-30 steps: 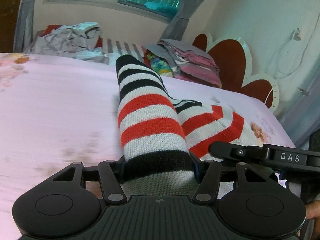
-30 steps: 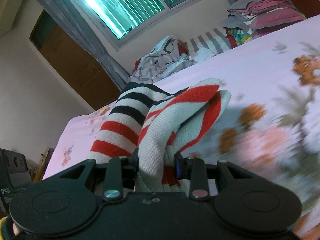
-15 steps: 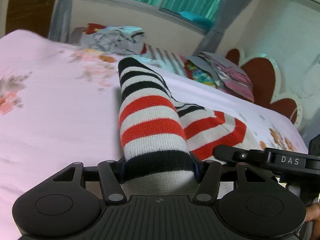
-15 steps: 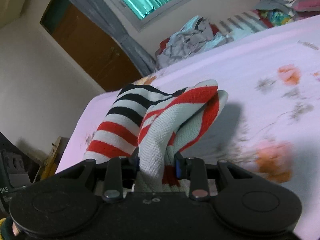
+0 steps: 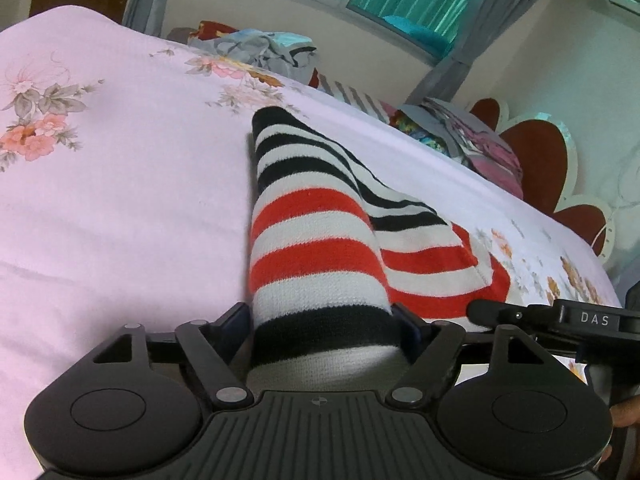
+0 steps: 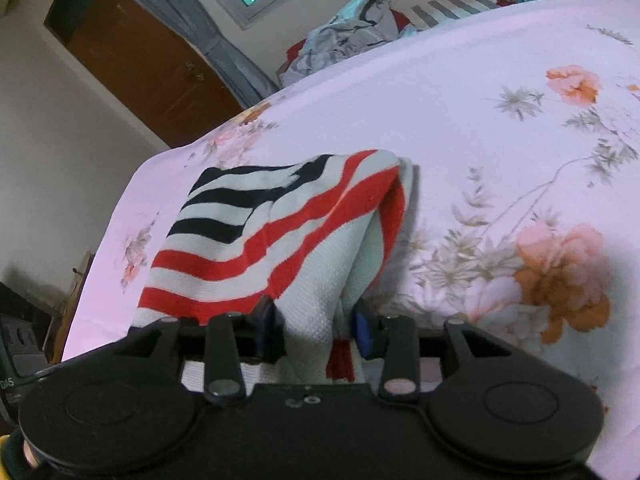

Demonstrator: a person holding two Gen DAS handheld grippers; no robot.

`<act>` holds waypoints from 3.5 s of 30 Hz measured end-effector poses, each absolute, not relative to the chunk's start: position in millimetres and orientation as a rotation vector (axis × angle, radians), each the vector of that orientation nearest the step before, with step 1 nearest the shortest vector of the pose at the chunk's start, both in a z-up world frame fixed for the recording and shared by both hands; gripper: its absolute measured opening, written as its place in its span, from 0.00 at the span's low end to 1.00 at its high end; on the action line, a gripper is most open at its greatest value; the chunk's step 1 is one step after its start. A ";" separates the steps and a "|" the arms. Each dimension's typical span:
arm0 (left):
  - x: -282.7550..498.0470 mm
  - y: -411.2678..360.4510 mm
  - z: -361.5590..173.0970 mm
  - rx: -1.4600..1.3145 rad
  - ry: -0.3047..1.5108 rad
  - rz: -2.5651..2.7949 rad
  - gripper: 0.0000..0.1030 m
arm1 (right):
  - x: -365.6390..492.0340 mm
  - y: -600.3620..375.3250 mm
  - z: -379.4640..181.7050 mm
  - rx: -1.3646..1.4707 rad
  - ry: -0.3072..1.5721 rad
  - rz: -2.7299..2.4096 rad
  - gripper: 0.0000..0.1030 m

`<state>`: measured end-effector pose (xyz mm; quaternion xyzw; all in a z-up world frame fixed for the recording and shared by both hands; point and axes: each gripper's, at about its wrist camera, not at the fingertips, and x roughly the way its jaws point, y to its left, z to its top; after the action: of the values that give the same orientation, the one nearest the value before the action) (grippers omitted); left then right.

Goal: Fold small clothes

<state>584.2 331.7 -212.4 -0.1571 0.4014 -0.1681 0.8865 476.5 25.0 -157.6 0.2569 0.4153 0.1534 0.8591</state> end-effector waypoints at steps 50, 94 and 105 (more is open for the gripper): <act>530.1 347.4 -185.5 -0.266 0.841 -0.309 0.77 | 421.5 52.0 -122.5 0.305 0.831 0.194 0.27; 490.4 311.0 -187.2 -0.087 0.972 -0.094 1.00 | 368.1 58.9 -145.1 0.242 0.929 0.079 0.63; 455.8 304.3 -163.3 -0.026 0.892 0.018 1.00 | 345.4 59.4 -123.6 0.199 0.873 0.114 0.68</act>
<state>455.8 304.3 -163.3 -0.0126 0.4313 0.0086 0.9021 345.4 59.4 -123.6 0.0962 0.4220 0.0551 0.8998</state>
